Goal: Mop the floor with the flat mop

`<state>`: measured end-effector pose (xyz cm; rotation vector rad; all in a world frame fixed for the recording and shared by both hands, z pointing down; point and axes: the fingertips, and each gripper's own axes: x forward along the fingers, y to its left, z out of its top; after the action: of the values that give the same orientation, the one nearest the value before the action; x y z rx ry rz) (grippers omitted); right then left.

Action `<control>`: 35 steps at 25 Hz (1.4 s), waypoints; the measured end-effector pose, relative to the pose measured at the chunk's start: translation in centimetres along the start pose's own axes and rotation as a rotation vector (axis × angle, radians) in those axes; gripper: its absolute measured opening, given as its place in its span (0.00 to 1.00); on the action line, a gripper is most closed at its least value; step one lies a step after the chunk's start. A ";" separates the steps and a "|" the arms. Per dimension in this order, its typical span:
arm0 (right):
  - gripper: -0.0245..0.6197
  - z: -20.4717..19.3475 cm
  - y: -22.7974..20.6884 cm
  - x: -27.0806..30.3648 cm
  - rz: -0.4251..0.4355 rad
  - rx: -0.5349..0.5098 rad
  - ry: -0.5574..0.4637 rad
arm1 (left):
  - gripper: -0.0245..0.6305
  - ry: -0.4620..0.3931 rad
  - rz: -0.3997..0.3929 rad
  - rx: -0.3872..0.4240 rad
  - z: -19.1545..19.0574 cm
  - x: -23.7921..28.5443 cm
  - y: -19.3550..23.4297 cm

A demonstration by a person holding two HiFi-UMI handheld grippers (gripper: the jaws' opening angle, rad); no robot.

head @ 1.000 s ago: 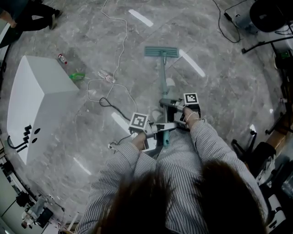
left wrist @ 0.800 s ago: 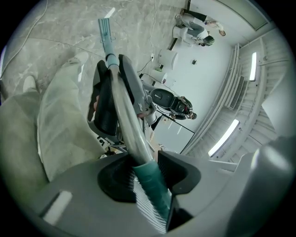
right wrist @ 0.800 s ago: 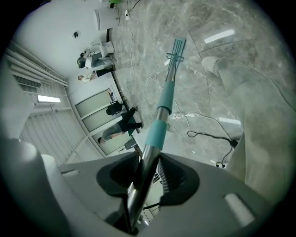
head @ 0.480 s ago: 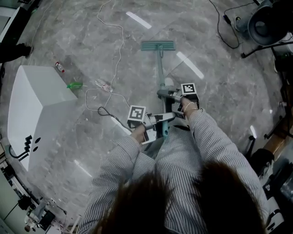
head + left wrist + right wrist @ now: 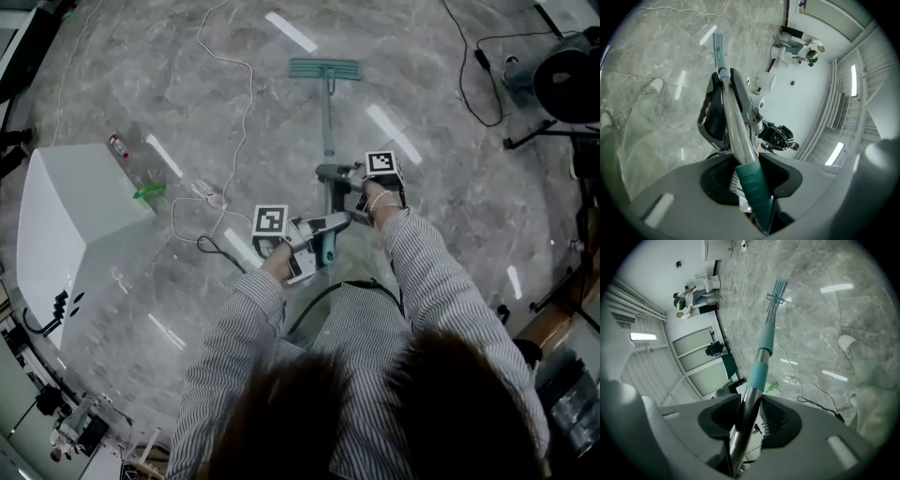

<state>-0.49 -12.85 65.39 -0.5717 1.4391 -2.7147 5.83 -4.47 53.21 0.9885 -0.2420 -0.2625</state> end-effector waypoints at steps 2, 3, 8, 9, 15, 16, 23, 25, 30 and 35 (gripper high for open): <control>0.23 3.2 1.9 0.6 -0.008 -0.008 -0.003 | 0.22 -0.033 -0.008 -0.002 3.3 1.4 -1.5; 0.23 5.0 2.9 0.9 -0.014 -0.012 -0.008 | 0.22 -0.049 -0.014 -0.003 5.0 2.2 -2.3; 0.24 16.8 8.3 2.6 -0.041 -0.055 -0.014 | 0.21 -0.076 -0.018 0.010 15.5 7.7 -7.4; 0.24 18.4 9.2 2.9 -0.044 -0.062 -0.015 | 0.21 -0.077 -0.023 0.015 17.0 8.4 -8.2; 0.24 20.2 10.5 3.2 -0.046 -0.077 -0.022 | 0.21 -0.075 -0.042 0.027 18.7 9.2 -9.1; 0.24 20.2 10.5 3.2 -0.045 -0.078 -0.023 | 0.21 -0.075 -0.040 0.028 18.7 9.2 -9.1; 0.24 20.3 10.3 3.3 -0.038 -0.085 -0.026 | 0.21 -0.069 -0.035 0.028 18.8 9.2 -8.6; 0.24 20.3 10.3 3.3 -0.035 -0.081 -0.029 | 0.21 -0.074 -0.035 0.029 18.8 9.2 -8.6; 0.24 20.2 10.4 3.3 -0.033 -0.075 -0.032 | 0.21 -0.079 -0.040 0.030 18.8 9.1 -8.8; 0.23 20.4 10.0 3.3 -0.051 -0.076 -0.027 | 0.21 -0.099 -0.051 0.016 18.9 9.2 -8.6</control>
<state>1.50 -35.47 68.73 -0.6542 1.5476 -2.6891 7.49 -26.89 56.66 0.9994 -0.3094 -0.3569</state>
